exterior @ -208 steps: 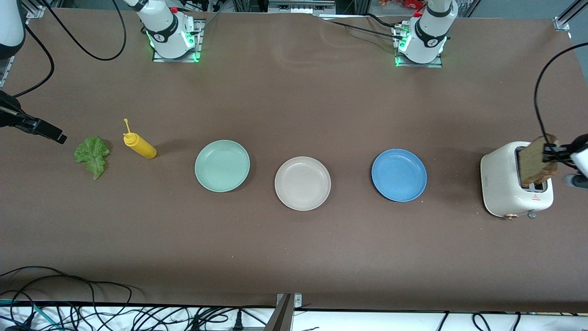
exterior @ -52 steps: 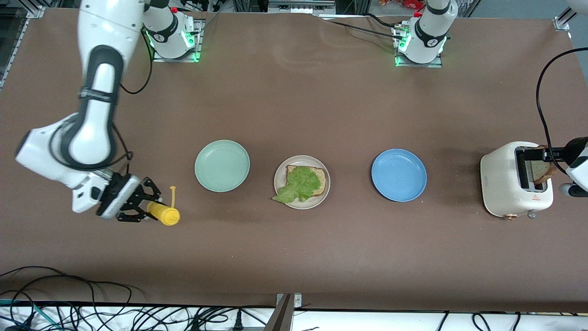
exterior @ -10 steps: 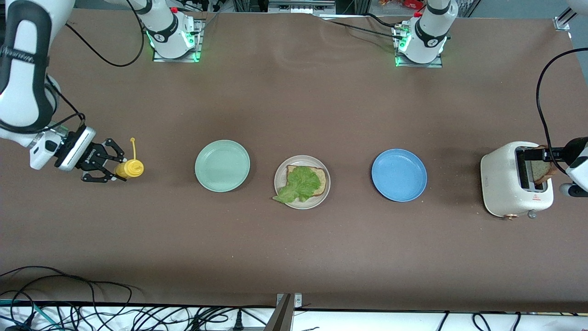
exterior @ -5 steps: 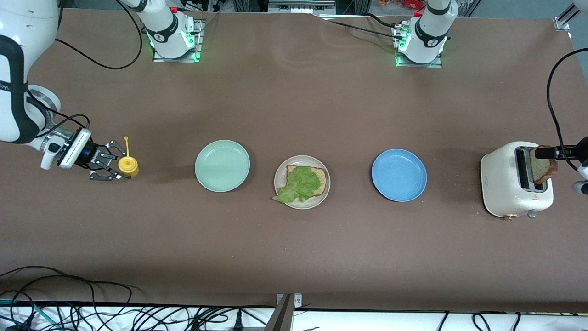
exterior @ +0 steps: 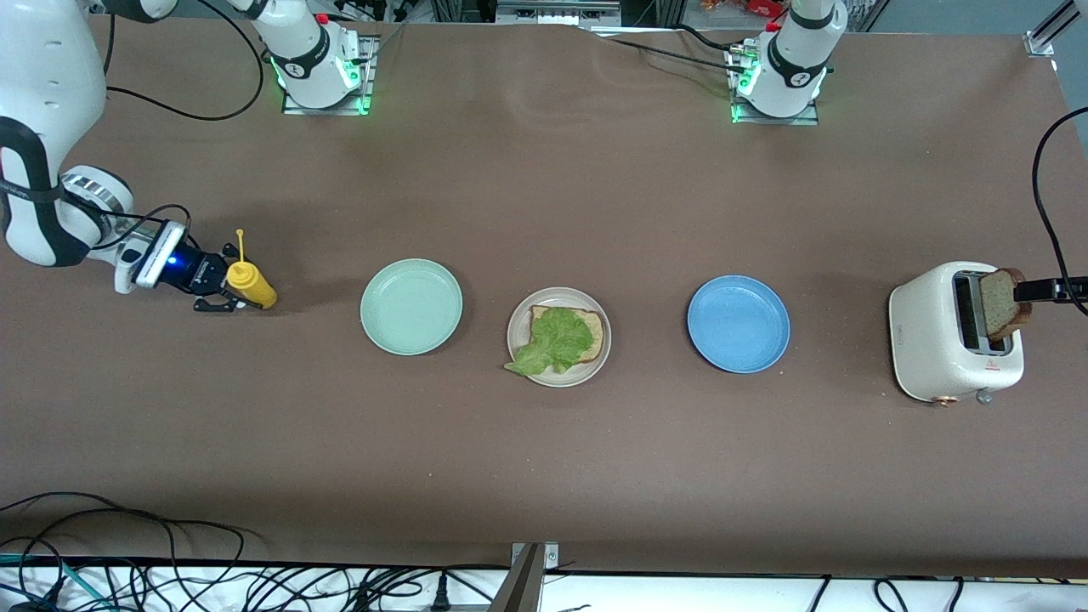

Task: Make sandwich on beige plate with both arms
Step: 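Open the right gripper and draw it back from the yellow bottle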

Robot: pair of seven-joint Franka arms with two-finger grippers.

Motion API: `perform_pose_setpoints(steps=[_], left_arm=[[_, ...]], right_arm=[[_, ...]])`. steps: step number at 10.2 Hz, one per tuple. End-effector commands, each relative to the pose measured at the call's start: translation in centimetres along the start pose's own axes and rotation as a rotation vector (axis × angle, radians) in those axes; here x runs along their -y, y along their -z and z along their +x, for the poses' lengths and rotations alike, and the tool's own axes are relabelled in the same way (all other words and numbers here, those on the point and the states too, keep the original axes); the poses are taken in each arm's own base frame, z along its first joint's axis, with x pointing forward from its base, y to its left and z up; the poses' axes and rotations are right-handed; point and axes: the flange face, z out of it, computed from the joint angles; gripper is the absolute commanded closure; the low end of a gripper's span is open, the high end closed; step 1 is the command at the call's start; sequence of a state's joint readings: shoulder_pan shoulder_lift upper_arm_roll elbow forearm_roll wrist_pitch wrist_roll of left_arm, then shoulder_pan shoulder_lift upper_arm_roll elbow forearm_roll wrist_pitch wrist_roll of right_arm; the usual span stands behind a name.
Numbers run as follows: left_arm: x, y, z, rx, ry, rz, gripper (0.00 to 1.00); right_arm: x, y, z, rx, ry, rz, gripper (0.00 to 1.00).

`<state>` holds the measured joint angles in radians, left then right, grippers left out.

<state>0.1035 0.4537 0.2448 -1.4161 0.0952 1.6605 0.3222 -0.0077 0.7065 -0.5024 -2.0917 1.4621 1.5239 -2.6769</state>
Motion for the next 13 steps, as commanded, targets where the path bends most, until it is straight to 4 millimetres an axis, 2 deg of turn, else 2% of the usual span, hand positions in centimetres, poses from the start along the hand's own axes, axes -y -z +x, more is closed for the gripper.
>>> perform_pose_setpoints(steps=[1, 3, 5, 6, 7, 8, 9, 11, 13], left_arm=[[0.0, -0.3, -2.0, -0.027, -0.022, 0.004, 0.00], [0.5, -2.9, -3.0, -0.084, -0.015, 0.006, 0.00], [1.9, -6.6, -2.8, -0.133, 0.003, 0.018, 0.00], [2.1, -8.1, -2.5, -0.120, 0.015, 0.014, 0.12], [1.9, -7.7, -2.6, -0.107, 0.024, 0.001, 0.42], [1.8, -7.9, -2.6, -0.097, 0.021, -0.002, 0.62], [1.9, -8.1, -2.6, -0.090, 0.012, -0.001, 1.00], [1.3, -7.7, -2.3, -0.084, -0.029, 0.017, 1.00], [1.5, -5.4, -2.0, -0.055, -0.028, 0.015, 1.00]], right_arm=[[1.1, -0.1, -2.2, -0.069, -0.010, -0.002, 1.00], [1.4, -0.6, -3.0, -0.074, -0.027, 0.005, 0.85], [1.5, -1.0, -3.5, -0.089, -0.042, -0.003, 0.48], [1.4, -0.9, -3.5, -0.091, -0.051, -0.014, 0.33], [1.2, -0.8, -3.4, -0.088, -0.050, -0.017, 0.15], [1.2, -0.4, -3.6, -0.084, -0.052, -0.024, 0.07], [1.0, 0.0, -3.5, -0.081, -0.051, -0.024, 0.03], [0.6, 2.2, -3.6, -0.034, -0.050, -0.032, 0.03], [-2.0, 6.0, -1.2, 0.092, -0.114, 0.013, 0.03]])
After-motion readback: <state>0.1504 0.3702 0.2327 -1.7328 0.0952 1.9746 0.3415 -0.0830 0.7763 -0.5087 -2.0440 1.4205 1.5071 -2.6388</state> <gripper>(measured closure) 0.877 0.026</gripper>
